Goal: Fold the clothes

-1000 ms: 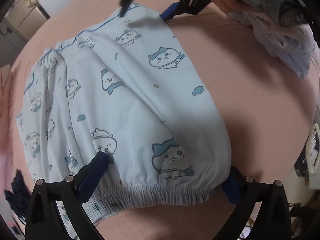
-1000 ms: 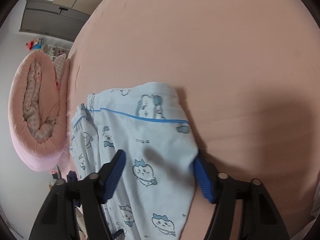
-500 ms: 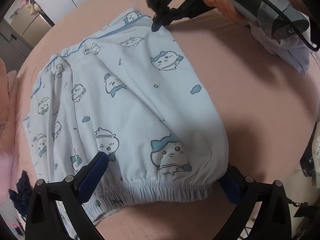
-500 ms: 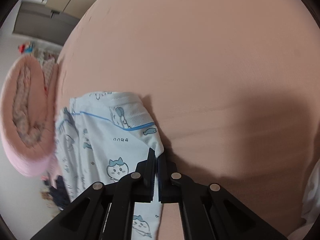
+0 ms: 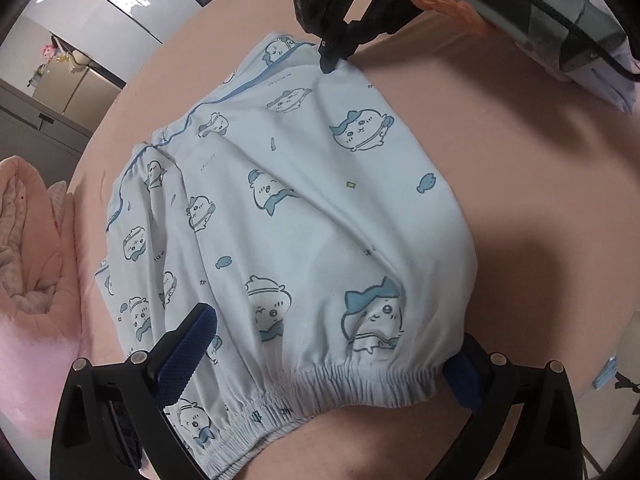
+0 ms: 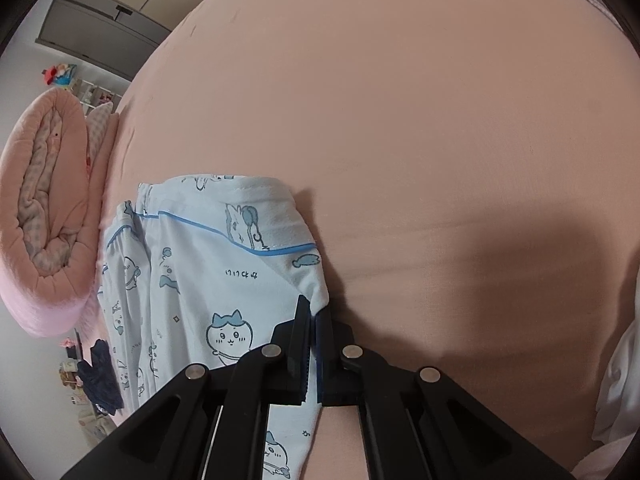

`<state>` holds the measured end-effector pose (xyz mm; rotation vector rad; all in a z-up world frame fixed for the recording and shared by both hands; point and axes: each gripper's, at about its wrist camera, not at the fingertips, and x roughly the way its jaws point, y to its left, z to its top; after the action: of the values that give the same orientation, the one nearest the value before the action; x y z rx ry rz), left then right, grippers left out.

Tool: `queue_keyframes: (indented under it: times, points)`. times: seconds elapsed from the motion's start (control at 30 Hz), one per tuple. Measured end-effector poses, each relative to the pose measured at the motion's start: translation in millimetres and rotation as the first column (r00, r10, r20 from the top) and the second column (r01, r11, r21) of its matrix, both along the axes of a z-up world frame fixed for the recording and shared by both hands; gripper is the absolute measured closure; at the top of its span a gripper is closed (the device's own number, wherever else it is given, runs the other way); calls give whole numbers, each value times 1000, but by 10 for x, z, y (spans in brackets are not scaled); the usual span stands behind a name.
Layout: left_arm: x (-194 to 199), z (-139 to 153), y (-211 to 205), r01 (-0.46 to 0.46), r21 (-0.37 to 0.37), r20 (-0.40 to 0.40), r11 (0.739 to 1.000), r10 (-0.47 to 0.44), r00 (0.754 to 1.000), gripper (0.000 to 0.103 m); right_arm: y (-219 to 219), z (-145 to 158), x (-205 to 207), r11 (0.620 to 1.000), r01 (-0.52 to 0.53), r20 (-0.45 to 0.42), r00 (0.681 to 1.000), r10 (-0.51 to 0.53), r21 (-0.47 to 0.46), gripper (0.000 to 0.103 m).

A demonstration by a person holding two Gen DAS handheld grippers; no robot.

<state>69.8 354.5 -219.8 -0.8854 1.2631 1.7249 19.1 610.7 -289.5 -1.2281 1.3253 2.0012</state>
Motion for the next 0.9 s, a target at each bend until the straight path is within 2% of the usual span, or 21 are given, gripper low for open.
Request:
queue_keyframes:
  times: [0.07, 0.1, 0.17, 0.2, 0.23, 0.27, 0.33, 0.43, 0.67, 0.73, 0.8, 0.9]
  points:
    - [-16, 21, -55, 17, 8, -11, 1000, -17, 1000, 3, 14, 5, -4, 1000, 1, -3, 1000, -1, -10, 103]
    - [2, 28, -65, 32, 13, -9, 999, -32, 999, 8, 18, 8, -5, 1000, 2, -5, 1000, -2, -13, 103]
    - [47, 63, -113, 64, 33, 29, 997, -65, 997, 27, 25, 15, -8, 1000, 4, -8, 1000, -4, -18, 103]
    - [69, 82, -139, 80, 43, 50, 996, -82, 995, 45, 27, 19, -10, 1000, 4, -10, 1000, -5, -21, 103]
    - [175, 89, -147, 93, 46, 47, 995, -96, 994, 57, 29, 23, -13, 1000, 6, -11, 1000, -6, -23, 103]
    - [304, 93, -149, 106, 46, 39, 993, -108, 993, 58, 31, 29, -15, 1000, 6, -13, 1000, -7, -24, 103]
    - [446, 72, -167, 146, 50, -7, 988, -146, 989, 69, 34, 40, -21, 1000, 8, -15, 1000, -9, -27, 103]
    - [358, 37, -203, 156, 64, -19, 986, -155, 988, 72, 25, 61, -37, 1000, 10, -15, 1000, -11, -26, 103]
    - [271, 92, -226, 122, 89, 55, 989, -127, 990, 74, 7, 139, -100, 999, 29, 7, 1000, -28, -28, 103]
    - [247, 107, -224, 117, 93, 72, 989, -124, 990, 75, -12, 204, -190, 1000, 12, 58, 998, -11, -11, 103]
    - [214, 124, -222, 105, 98, 97, 990, -115, 989, 75, -59, 293, -346, 999, -31, 147, 989, 27, 27, 103]
    - [123, 170, -222, 78, 112, 155, 991, -95, 983, 75, -165, 423, -611, 988, -114, 291, 953, 81, 100, 103]
